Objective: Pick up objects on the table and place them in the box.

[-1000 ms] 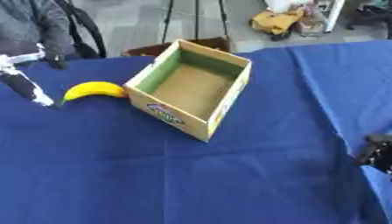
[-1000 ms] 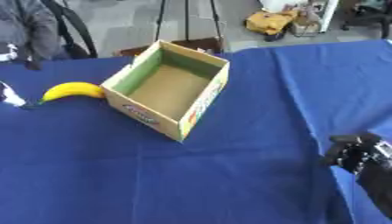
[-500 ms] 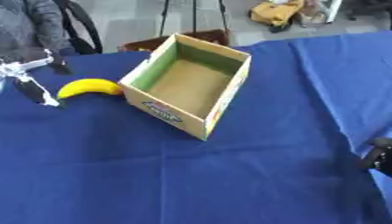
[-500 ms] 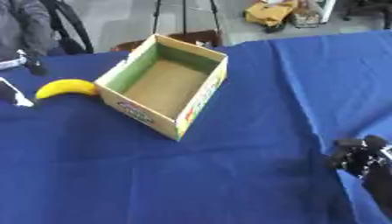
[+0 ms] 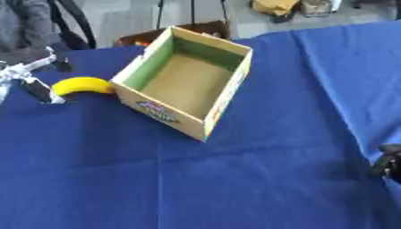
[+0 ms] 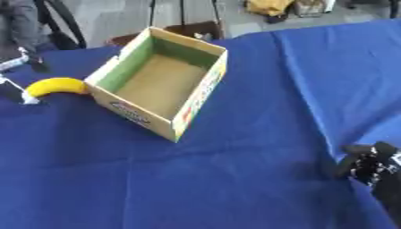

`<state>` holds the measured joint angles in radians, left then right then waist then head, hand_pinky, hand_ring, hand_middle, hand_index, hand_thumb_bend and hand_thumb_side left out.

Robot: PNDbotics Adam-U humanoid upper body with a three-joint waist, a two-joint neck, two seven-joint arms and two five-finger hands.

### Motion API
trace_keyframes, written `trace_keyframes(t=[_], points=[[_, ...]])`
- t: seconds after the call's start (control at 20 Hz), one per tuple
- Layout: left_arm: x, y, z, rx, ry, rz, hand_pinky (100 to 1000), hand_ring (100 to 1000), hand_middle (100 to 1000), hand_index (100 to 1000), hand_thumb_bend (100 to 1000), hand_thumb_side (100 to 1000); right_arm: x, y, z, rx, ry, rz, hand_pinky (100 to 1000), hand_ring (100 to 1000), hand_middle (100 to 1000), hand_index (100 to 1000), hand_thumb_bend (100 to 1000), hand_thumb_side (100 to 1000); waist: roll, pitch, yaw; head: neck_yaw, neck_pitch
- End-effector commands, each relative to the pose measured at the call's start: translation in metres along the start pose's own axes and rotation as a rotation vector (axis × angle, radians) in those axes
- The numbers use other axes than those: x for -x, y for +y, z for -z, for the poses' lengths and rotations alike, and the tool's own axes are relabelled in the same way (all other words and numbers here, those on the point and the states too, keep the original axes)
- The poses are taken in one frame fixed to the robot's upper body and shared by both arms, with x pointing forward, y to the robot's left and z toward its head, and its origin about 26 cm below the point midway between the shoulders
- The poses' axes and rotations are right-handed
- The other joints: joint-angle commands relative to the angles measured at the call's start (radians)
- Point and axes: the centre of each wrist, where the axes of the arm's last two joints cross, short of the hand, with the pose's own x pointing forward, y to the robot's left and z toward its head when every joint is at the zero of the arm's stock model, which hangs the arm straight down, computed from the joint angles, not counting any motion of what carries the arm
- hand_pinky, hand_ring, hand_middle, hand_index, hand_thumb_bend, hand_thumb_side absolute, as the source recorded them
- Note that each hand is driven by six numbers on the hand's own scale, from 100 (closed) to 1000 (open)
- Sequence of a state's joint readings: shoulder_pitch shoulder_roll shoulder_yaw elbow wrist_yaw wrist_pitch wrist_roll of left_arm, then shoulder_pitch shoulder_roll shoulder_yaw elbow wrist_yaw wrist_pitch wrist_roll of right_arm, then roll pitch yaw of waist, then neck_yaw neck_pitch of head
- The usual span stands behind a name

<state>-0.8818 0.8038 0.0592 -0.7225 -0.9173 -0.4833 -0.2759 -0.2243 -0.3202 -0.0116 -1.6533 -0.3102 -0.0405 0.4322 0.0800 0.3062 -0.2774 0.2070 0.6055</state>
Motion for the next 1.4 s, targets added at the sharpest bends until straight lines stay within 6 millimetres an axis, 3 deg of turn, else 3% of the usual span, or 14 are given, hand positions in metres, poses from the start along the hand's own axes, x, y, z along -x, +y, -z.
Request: trace_keyframes(t=[0.05,1.4], points=[[0.010,0.020,-0.008,-0.053,0.042,0.023,796,668,602,724,620,122,-0.011,-0.002,0.004,-0.008,-0.028,-0.027,635,585,535,742,100,954,0.000,-0.013,-0.003,0.006,-0.013],[0.014,0.001,-0.009,-0.004,0.099,0.022,791,663,596,718,603,179,-0.014,0.000,0.009,-0.010,-0.043,-0.032,634,586,534,741,100,961,0.008,0.014,-0.025,-0.001,-0.032]])
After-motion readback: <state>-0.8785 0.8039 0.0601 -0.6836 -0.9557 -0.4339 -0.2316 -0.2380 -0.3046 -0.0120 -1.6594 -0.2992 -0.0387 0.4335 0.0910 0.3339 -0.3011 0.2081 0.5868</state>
